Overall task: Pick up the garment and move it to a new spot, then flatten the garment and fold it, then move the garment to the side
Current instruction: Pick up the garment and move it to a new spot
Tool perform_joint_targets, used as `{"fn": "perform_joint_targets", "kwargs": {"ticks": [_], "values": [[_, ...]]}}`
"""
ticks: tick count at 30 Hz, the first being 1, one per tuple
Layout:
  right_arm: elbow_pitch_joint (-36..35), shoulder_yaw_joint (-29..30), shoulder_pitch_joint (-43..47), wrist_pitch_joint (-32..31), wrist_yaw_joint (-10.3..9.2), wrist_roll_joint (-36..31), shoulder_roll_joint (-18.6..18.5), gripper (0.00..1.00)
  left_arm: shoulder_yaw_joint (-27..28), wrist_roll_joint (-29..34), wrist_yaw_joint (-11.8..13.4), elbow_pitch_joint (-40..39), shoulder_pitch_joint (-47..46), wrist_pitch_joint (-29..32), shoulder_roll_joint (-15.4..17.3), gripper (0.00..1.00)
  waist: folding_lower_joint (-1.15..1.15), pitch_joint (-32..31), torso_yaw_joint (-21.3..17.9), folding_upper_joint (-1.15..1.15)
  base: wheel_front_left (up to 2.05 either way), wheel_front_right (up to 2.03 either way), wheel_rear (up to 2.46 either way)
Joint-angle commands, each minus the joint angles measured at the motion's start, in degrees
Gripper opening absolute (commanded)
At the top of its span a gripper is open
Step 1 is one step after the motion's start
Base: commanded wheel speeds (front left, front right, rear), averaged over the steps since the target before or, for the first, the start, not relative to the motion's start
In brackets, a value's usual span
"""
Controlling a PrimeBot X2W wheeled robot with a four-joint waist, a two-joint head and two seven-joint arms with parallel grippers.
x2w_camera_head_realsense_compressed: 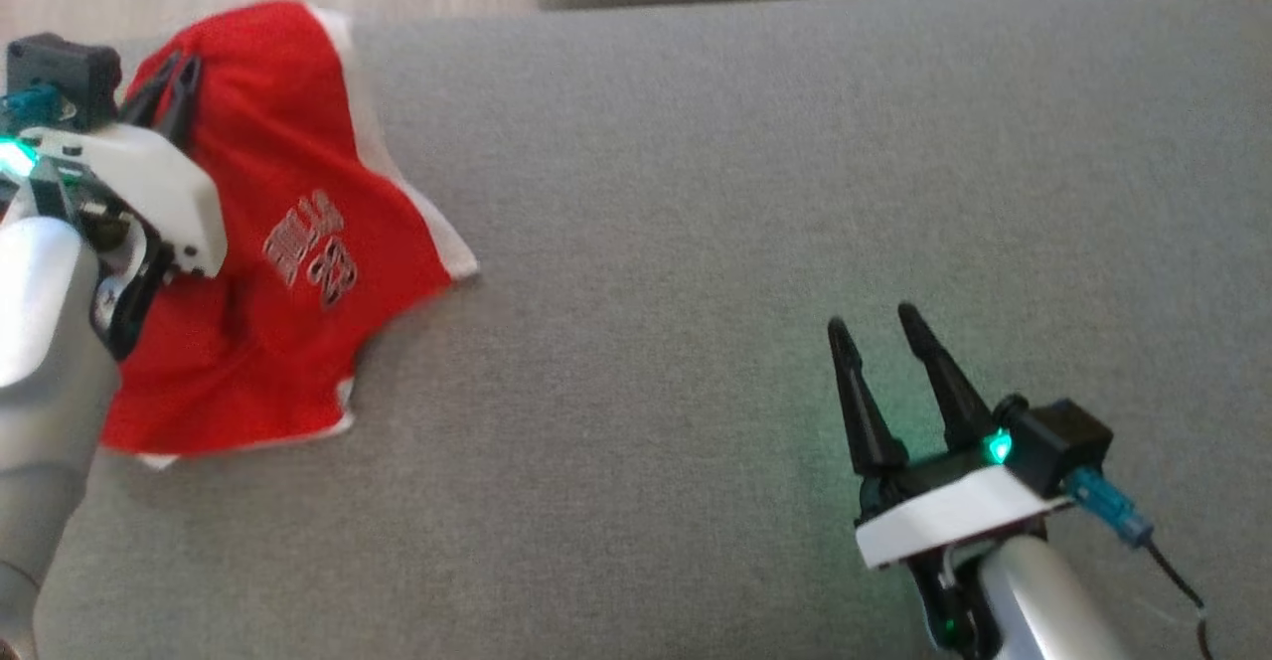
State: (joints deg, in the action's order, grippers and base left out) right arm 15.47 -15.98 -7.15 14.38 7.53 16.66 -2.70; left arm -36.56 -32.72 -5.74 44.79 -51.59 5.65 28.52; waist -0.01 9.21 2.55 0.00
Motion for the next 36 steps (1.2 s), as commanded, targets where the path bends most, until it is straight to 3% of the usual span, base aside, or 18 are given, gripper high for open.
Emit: {"fn": "perform_joint_targets", "kwargs": {"ticks": [1,11,22,29,36], "values": [[-1.49,-1.28,-0.3,0.62,-0.04,0.39,-0.18,1.0,3.05,-0.22,0.55,-1.98,-3.86,-1.02,2.86,0.0,0.01,-1.9,1.36,0.0,0.0,0.0,0.0],[-0.36,-2.13,2.5,0.62,-0.04,1.38,-0.18,1.0,6.82,-2.08,4.68,-13.21,-1.01,-8.16,3.78,0.0,0.01,-6.85,3.65,0.0,0.0,0.0,0.0],[-0.44,-1.97,2.17,0.62,-0.04,1.49,-0.18,1.0,7.27,-3.62,7.91,-25.55,4.56,-8.25,4.01,0.0,0.01,-7.4,2.34,0.0,0.0,0.0,0.0],[-1.08,-0.96,1.03,0.62,-0.04,1.42,-0.18,1.0,5.14,-4.42,8.22,-31.78,3.68,-6.55,0.01,0.0,0.01,-6.19,-1.28,0.0,0.0,0.0,0.0],[-2.16,-0.83,-1.06,0.62,-0.04,2.1,-0.18,1.0,1.61,-3.73,7.7,-35.96,-0.2,-5.7,-5.9,0.0,0.01,-3.94,-7.54,0.0,0.0,0.0,0.0]]}}
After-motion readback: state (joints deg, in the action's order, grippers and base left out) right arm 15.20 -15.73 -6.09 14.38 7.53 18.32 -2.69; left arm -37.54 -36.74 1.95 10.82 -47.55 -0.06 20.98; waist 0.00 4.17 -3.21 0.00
